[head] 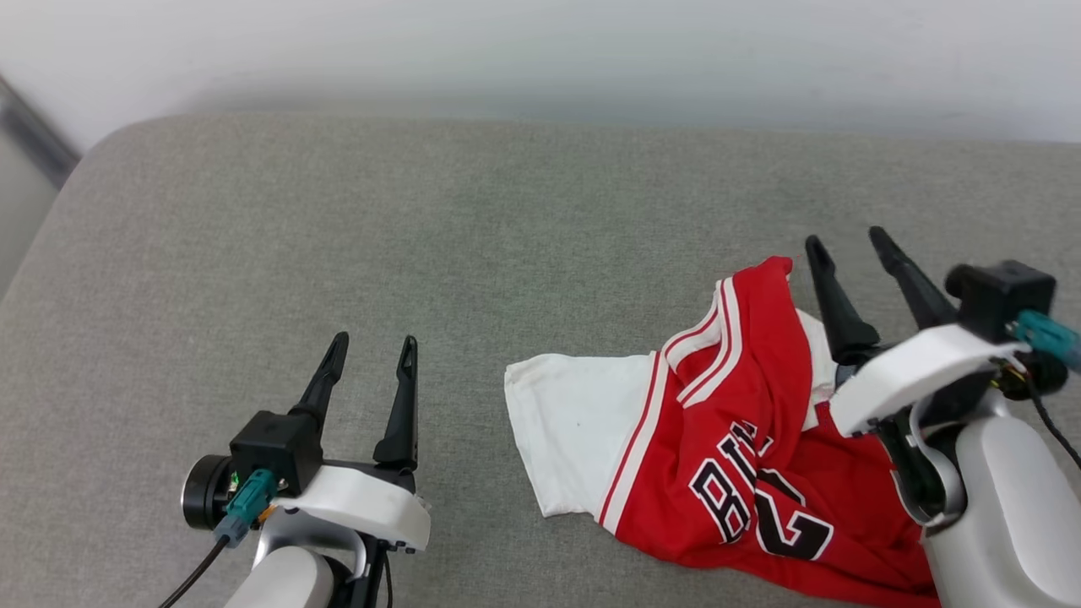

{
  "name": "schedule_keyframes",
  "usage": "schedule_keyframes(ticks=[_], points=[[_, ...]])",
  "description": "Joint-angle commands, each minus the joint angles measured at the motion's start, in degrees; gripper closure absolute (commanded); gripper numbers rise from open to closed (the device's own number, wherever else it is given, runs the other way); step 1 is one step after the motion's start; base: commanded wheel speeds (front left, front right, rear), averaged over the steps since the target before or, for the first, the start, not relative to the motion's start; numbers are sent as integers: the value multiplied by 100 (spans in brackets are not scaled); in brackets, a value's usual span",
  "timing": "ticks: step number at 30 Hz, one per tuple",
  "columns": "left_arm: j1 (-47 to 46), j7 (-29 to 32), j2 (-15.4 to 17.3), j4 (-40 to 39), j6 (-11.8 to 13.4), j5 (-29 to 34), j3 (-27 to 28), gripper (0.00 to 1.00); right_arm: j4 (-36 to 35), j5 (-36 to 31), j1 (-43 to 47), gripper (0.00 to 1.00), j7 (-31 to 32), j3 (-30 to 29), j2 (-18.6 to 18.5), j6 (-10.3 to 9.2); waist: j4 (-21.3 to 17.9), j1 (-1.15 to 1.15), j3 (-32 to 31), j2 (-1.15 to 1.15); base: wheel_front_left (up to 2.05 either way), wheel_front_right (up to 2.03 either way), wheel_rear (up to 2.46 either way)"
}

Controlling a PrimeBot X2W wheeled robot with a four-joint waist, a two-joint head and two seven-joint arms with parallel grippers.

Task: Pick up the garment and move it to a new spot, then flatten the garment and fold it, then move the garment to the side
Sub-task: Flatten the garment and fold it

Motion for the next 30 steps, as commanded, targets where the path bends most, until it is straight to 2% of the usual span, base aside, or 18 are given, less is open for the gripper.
schedule_keyframes(ticks=[1, 7, 13, 18, 23, 27, 30], points=[[88, 12, 22, -28, 38, -28, 20, 0, -258, -120, 214, 0, -148, -130, 53, -2, -91, 0, -122, 0, 0, 0, 0], [292, 29, 99, -60, 129, -108, 105, 0, -1255, -424, 1147, 0, -244, -621, 246, -2, -214, 0, -357, 0, 0, 0, 0], [506, 82, 195, -104, 215, -169, 151, 0, -2066, -624, 2199, 0, 166, -938, 497, -2, -299, 0, -581, 0, 0, 0, 0], [611, 134, 252, -135, 254, -194, 154, 0, -2472, -643, 2767, 0, 418, -1041, 606, -2, -361, 0, -697, 0, 0, 0, 0], [662, 186, 272, -179, 301, -214, 133, 0, -2418, -508, 3014, 0, 775, -1241, 649, -2, -402, 0, -757, 0, 0, 0, 0], [639, 211, 269, -213, 300, -217, 114, 0, -2056, -324, 2954, 0, 1464, -1575, 636, -2, -403, 0, -749, 0, 0, 0, 0], [585, 214, 253, -253, 302, -204, 92, 0, -1727, -234, 2677, 0, 2148, -1769, 455, -2, -373, 0, -665, 0, 0, 0, 0]])
